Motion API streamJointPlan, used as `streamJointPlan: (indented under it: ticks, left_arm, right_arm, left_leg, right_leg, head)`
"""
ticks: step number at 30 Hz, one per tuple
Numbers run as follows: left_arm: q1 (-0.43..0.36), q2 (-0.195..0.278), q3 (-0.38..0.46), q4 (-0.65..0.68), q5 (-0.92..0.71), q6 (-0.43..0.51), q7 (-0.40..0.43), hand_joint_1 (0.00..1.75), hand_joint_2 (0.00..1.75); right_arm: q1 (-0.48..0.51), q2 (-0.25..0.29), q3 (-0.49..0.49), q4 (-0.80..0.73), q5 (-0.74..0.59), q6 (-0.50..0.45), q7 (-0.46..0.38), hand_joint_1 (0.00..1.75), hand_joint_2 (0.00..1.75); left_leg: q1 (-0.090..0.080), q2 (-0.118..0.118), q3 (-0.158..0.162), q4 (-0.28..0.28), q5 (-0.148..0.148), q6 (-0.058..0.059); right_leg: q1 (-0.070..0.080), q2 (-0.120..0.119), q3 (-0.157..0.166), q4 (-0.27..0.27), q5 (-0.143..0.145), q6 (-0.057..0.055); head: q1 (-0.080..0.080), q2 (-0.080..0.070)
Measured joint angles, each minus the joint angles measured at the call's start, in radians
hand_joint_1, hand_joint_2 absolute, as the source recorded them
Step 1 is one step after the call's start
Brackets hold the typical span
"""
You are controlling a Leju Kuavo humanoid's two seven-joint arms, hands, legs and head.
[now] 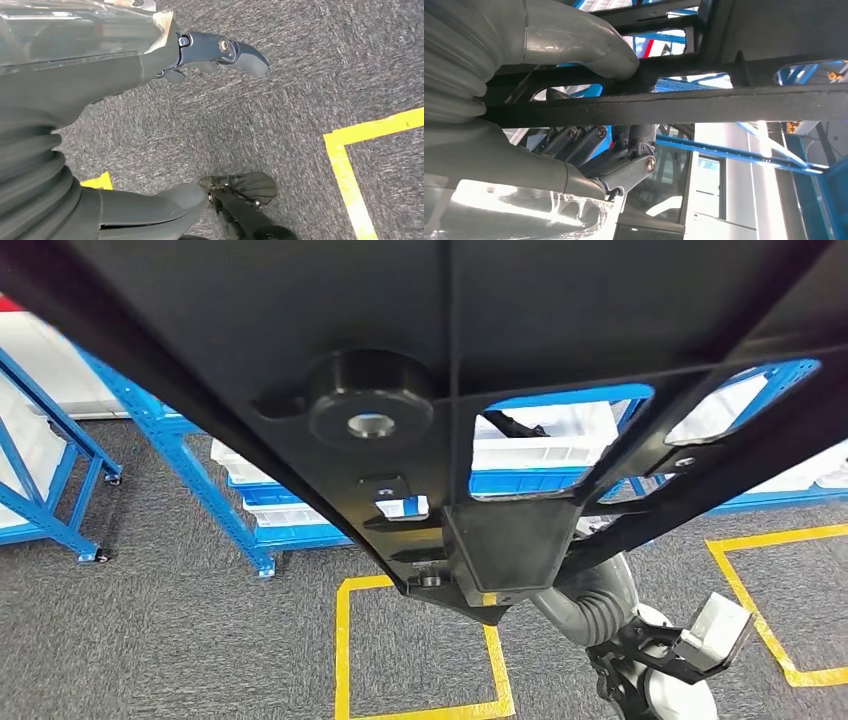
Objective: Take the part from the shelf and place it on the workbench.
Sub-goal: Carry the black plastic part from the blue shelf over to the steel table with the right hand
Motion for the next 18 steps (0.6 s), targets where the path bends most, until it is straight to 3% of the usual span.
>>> streamJointPlan:
  ticks: [3,4,6,8,9,10,11,12,13,15,16,18]
  left_arm:
    - [0.001,-0.001,0.000,0.000,0.003,-0.001,0.000,0.00,1.75]
    - [0.001,-0.001,0.001,0.000,0.006,-0.002,-0.002,0.00,1.75]
    - [0.000,-0.001,0.002,0.000,0.009,-0.002,-0.007,0.00,1.75]
    - [0.000,0.000,0.002,0.000,0.008,-0.002,-0.017,0.00,1.75]
    - [0.001,0.000,0.002,0.000,0.008,-0.002,-0.020,0.00,1.75]
    - [0.001,0.000,0.002,0.000,0.007,-0.002,-0.022,0.00,1.75]
    - [0.001,-0.001,0.002,0.000,0.007,-0.002,-0.022,0.00,1.75]
    - [0.001,-0.001,0.002,0.000,0.007,-0.002,-0.022,0.00,1.75]
    - [0.001,-0.001,0.002,0.000,0.007,-0.003,-0.022,0.00,1.75]
    - [0.000,-0.002,0.002,0.000,0.007,-0.003,-0.022,0.00,1.75]
    - [0.000,-0.002,0.002,0.000,0.007,-0.003,-0.022,0.00,1.75]
    - [0.004,-0.001,0.002,0.000,0.006,-0.003,-0.023,0.00,1.75]
  right_arm:
    - [0.003,0.000,0.003,0.000,0.002,0.001,-0.001,1.75,1.75]
    - [0.005,0.001,0.003,0.000,0.005,0.003,-0.001,1.75,1.75]
    - [0.007,0.002,0.004,0.001,0.014,0.012,-0.001,1.75,1.75]
    - [0.010,0.002,0.006,0.001,0.027,0.026,-0.002,1.75,1.75]
    - [0.012,0.002,0.006,0.002,0.035,0.033,-0.004,1.75,1.75]
    - [0.014,0.002,0.008,0.002,0.045,0.039,-0.005,1.75,1.75]
    - [0.016,0.002,0.008,0.002,0.053,0.044,-0.007,1.75,1.75]
    - [0.016,0.002,0.009,0.003,0.060,0.048,-0.008,1.75,1.75]
    - [0.017,0.002,0.009,0.003,0.065,0.050,-0.009,1.75,1.75]
    - [0.016,0.003,0.009,0.002,0.071,0.053,-0.010,1.75,1.75]
    - [0.017,0.003,0.010,0.002,0.073,0.053,-0.011,1.75,1.75]
    - [0.018,0.003,0.010,0.003,0.073,0.053,-0.012,1.75,1.75]
  left_leg:
    - [-0.009,0.003,-0.015,-0.013,0.013,0.036]
    - [-0.009,0.006,-0.027,-0.015,0.024,0.051]
    - [-0.008,0.011,-0.055,-0.019,0.048,0.071]
    - [-0.010,0.010,-0.086,-0.018,0.071,0.076]
    - [-0.011,0.008,-0.102,-0.018,0.083,0.075]
    - [-0.013,0.005,-0.117,-0.018,0.095,0.073]
    - [-0.013,0.000,-0.132,-0.017,0.107,0.070]
    - [-0.014,-0.005,-0.144,-0.017,0.118,0.067]
    - [-0.014,-0.010,-0.155,-0.016,0.128,0.063]
    - [-0.018,-0.023,-0.168,-0.015,0.148,0.054]
    - [-0.020,-0.030,-0.172,-0.016,0.158,0.049]
    - [-0.020,-0.045,-0.179,-0.020,0.175,0.039]
  right_leg:
    - [0.000,0.001,-0.015,0.000,0.015,0.023]
    - [-0.001,0.001,-0.027,0.015,-0.002,0.021]
    - [-0.001,0.004,-0.063,0.097,-0.079,0.005]
    - [0.001,0.006,-0.094,0.223,-0.147,-0.002]
    - [0.002,0.006,-0.098,0.272,-0.151,0.004]
    - [0.003,0.007,-0.089,0.295,-0.137,0.013]
    - [0.003,0.009,-0.065,0.285,-0.112,0.022]
    - [0.004,0.016,-0.024,0.240,-0.091,0.025]
    - [0.005,0.031,0.030,0.172,-0.085,0.020]
    - [0.010,0.059,0.131,0.024,-0.112,0.004]
    - [0.012,0.065,0.157,-0.021,-0.128,-0.002]
    - [0.009,0.052,0.162,-0.046,-0.133,-0.011]
  head:
    - [0.001,0.000]
    - [0.002,0.000]
    - [0.007,0.000]
    - [0.010,0.000]
    - [0.010,0.000]
    - [0.010,0.000]
    - [0.010,0.000]
    - [0.010,0.000]
    - [0.010,0.000]
    - [0.009,0.000]
    - [0.008,0.000]
    - [0.007,0.000]
